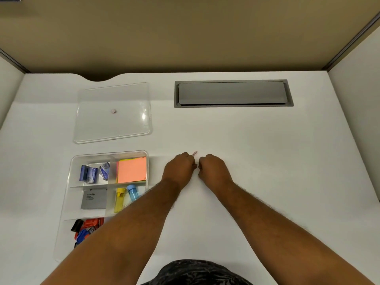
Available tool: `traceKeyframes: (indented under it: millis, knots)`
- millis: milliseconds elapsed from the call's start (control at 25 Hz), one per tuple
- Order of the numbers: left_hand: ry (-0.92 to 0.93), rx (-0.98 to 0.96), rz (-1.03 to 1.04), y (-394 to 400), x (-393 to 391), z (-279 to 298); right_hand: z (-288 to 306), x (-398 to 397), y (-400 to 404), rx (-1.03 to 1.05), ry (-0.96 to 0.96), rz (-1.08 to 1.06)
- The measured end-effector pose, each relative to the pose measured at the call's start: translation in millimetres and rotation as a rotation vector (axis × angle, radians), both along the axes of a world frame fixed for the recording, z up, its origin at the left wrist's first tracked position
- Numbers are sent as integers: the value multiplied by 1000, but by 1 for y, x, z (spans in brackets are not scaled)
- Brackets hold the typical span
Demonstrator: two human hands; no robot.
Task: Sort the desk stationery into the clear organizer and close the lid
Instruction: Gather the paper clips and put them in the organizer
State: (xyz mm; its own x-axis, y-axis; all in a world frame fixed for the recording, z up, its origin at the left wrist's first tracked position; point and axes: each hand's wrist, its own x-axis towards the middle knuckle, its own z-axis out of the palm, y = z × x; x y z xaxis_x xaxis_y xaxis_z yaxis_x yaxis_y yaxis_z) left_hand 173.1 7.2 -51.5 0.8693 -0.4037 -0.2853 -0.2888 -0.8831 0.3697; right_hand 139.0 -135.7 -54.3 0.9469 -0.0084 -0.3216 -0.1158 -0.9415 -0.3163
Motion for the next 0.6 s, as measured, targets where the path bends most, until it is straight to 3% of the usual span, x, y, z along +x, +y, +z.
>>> traceKeyframes:
  millis: [360, 520, 600]
  knots:
    - [20, 109, -60, -11, -11, 3, 6, 9, -7, 212, 81, -175]
    - [84, 1, 45, -6, -16, 7, 10, 3, -11, 289, 32, -195]
    - [94, -91, 104, -1, -21, 14, 10, -1, -16, 421, 33, -302]
